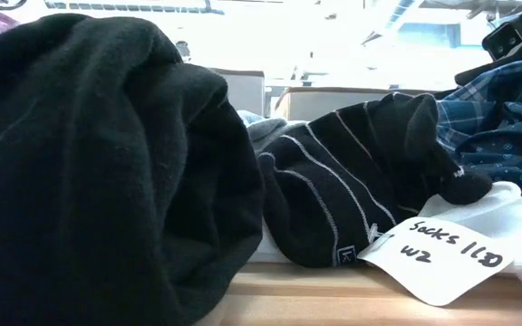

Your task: Sort clothes

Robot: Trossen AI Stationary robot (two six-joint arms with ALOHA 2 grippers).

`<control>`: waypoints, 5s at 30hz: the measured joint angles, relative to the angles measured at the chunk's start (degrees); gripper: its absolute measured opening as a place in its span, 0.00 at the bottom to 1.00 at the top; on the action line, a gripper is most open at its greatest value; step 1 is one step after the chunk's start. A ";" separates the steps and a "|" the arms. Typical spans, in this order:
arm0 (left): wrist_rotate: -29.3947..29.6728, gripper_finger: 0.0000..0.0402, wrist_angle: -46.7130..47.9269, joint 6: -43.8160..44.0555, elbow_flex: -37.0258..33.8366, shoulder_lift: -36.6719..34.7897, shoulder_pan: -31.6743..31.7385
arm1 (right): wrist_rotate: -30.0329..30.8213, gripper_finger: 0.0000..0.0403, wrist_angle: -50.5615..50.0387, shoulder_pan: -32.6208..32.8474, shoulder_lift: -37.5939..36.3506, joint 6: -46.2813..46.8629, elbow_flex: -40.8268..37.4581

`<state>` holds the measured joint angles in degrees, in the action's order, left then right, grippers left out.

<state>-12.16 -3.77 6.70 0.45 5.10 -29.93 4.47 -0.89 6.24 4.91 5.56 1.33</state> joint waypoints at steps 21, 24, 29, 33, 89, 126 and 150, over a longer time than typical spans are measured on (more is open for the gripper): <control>0.00 0.39 -0.01 0.00 0.00 0.00 0.00 | -0.02 0.72 0.00 -0.01 0.00 0.00 0.00; 0.00 0.39 0.00 0.00 0.00 -0.02 0.02 | -0.02 0.72 0.00 -0.02 0.00 0.00 0.00; 0.00 0.39 -0.02 0.00 0.00 0.00 0.00 | -0.02 0.72 0.00 -0.01 0.00 0.00 0.00; 0.00 0.39 -0.02 0.00 0.00 -0.02 0.01 | -0.01 0.72 0.00 -0.01 0.00 0.00 0.01; 0.00 0.39 -0.02 0.00 0.00 -0.02 0.00 | -0.01 0.72 0.00 -0.01 0.00 0.00 0.01; 0.00 0.39 0.00 0.00 0.00 0.00 0.02 | 0.39 0.72 3.81 -0.39 0.02 4.39 -0.11; 0.00 0.39 0.00 0.00 0.00 -0.01 0.00 | 2.97 0.72 34.11 -0.39 -0.02 6.73 -0.03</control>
<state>-12.16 -3.77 6.70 0.45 5.09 -29.93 7.44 33.23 5.85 4.89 12.29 1.30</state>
